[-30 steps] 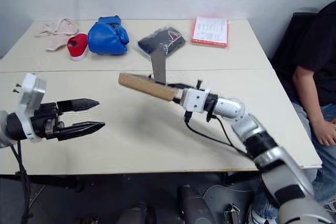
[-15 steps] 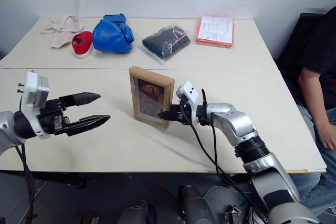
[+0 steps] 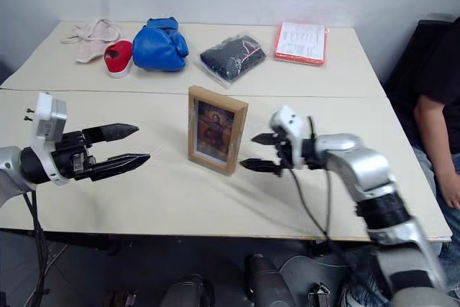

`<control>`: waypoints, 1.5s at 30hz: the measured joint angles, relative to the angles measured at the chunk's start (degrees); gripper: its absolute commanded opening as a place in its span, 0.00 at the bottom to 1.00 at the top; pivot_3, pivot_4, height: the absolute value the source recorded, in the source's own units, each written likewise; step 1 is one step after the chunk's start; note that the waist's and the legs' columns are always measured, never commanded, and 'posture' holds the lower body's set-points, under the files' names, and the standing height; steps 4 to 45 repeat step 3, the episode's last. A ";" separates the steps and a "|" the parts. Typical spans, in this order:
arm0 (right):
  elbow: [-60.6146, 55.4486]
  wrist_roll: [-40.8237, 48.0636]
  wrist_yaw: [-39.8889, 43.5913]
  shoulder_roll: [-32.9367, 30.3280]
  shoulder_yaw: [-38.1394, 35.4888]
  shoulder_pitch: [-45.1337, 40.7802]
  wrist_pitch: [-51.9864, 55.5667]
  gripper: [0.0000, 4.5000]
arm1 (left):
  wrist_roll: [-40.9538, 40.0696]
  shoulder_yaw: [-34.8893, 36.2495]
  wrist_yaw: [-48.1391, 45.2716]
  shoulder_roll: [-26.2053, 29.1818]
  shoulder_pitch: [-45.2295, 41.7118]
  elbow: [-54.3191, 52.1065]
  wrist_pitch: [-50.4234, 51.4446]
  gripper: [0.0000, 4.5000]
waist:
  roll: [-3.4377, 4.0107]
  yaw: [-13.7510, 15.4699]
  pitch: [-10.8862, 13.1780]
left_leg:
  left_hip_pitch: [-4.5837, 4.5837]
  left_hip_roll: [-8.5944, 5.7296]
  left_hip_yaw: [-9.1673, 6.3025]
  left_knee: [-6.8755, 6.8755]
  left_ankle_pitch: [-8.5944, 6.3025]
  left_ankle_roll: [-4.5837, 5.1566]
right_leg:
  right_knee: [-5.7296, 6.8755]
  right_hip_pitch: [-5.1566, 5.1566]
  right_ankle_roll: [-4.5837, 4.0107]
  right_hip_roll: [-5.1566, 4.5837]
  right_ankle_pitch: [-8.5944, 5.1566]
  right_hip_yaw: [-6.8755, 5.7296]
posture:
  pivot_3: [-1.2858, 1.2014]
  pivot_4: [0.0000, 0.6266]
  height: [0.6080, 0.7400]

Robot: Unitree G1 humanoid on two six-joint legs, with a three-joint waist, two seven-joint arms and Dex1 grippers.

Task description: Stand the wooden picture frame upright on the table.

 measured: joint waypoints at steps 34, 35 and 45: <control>-2.25 7.65 8.53 -9.85 -8.12 0.28 5.25 0.99 | 0.01 -0.12 -1.37 1.55 -1.04 1.47 -0.73 1.00 | 0.08 0.00 0.06 | 0.07 0.01 0.02 0.00 -0.13 0.24 | 0.01 0.04 0.01 0.01 0.01 0.02 | 0.52 0.24 1.00; -2.25 7.65 8.53 -9.85 -8.12 0.28 5.25 0.99 | 0.01 -0.12 -1.37 1.55 -1.04 1.47 -0.73 1.00 | 0.08 0.00 0.06 | 0.07 0.01 0.02 0.00 -0.13 0.24 | 0.01 0.04 0.01 0.01 0.01 0.02 | 0.52 0.24 1.00; -2.25 7.65 8.53 -9.85 -8.12 0.28 5.25 0.99 | 0.01 -0.12 -1.37 1.55 -1.04 1.47 -0.73 1.00 | 0.08 0.00 0.06 | 0.07 0.01 0.02 0.00 -0.13 0.24 | 0.01 0.04 0.01 0.01 0.01 0.02 | 0.52 0.24 1.00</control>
